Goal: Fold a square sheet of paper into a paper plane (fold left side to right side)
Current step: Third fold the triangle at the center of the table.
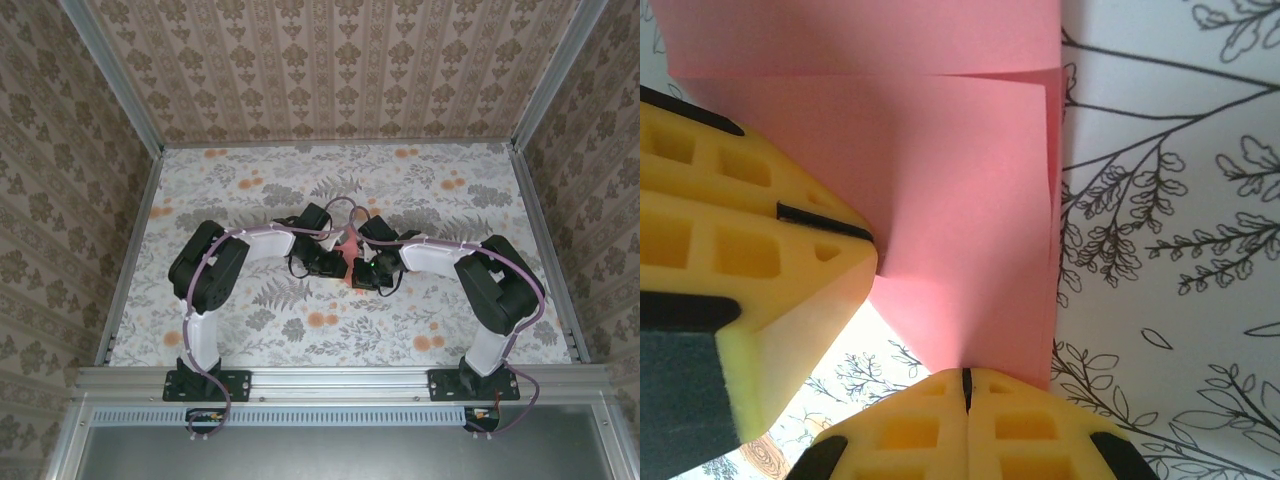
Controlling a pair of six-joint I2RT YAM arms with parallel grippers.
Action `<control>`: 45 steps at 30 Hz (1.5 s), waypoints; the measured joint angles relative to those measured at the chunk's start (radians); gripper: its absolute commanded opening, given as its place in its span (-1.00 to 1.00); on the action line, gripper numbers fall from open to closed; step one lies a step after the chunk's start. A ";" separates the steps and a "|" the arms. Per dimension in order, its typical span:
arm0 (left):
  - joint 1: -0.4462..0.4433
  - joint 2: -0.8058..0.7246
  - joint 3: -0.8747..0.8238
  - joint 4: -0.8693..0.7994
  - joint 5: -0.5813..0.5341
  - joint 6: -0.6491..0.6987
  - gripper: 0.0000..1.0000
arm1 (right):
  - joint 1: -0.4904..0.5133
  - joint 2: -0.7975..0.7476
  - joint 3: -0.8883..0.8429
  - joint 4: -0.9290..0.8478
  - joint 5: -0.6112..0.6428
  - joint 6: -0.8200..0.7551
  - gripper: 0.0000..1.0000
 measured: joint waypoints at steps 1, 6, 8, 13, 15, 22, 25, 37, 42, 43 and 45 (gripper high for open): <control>0.000 0.000 0.000 0.000 -0.002 0.000 -0.76 | 0.000 0.000 0.000 -0.001 0.000 0.000 -1.00; 0.002 -0.001 -0.009 0.013 -0.003 0.004 -0.78 | 0.000 0.002 0.003 -0.006 0.000 -0.004 -1.00; 0.007 -0.005 -0.020 0.025 0.001 0.006 -0.78 | 0.000 0.003 0.005 -0.007 0.000 -0.004 -1.00; 0.024 -0.006 -0.029 0.039 0.016 0.016 -0.79 | 0.000 0.003 0.005 -0.008 0.000 -0.007 -1.00; 0.039 -0.006 -0.029 0.039 0.016 0.023 -0.79 | 0.000 0.003 0.005 -0.008 0.000 -0.007 -1.00; 0.085 -0.008 -0.031 0.038 0.018 0.050 -0.79 | 0.000 0.003 0.005 -0.006 0.000 -0.008 -1.00; 0.101 -0.008 -0.031 0.034 0.019 0.066 -0.79 | 0.000 0.003 0.005 -0.006 0.000 -0.008 -1.00; 0.191 -0.024 -0.031 0.002 -0.019 0.120 -0.79 | 0.000 0.003 0.005 -0.007 0.000 -0.007 -1.00; 0.204 -0.031 -0.030 -0.008 -0.035 0.132 -0.78 | 0.000 0.003 0.005 -0.007 0.000 -0.008 -1.00; 0.204 -0.034 -0.030 -0.012 -0.042 0.135 -0.77 | 0.000 0.003 0.005 -0.007 0.000 -0.008 -1.00; 0.207 -0.043 -0.028 -0.023 -0.071 0.142 -0.76 | 0.000 0.003 0.005 -0.007 0.000 -0.008 -1.00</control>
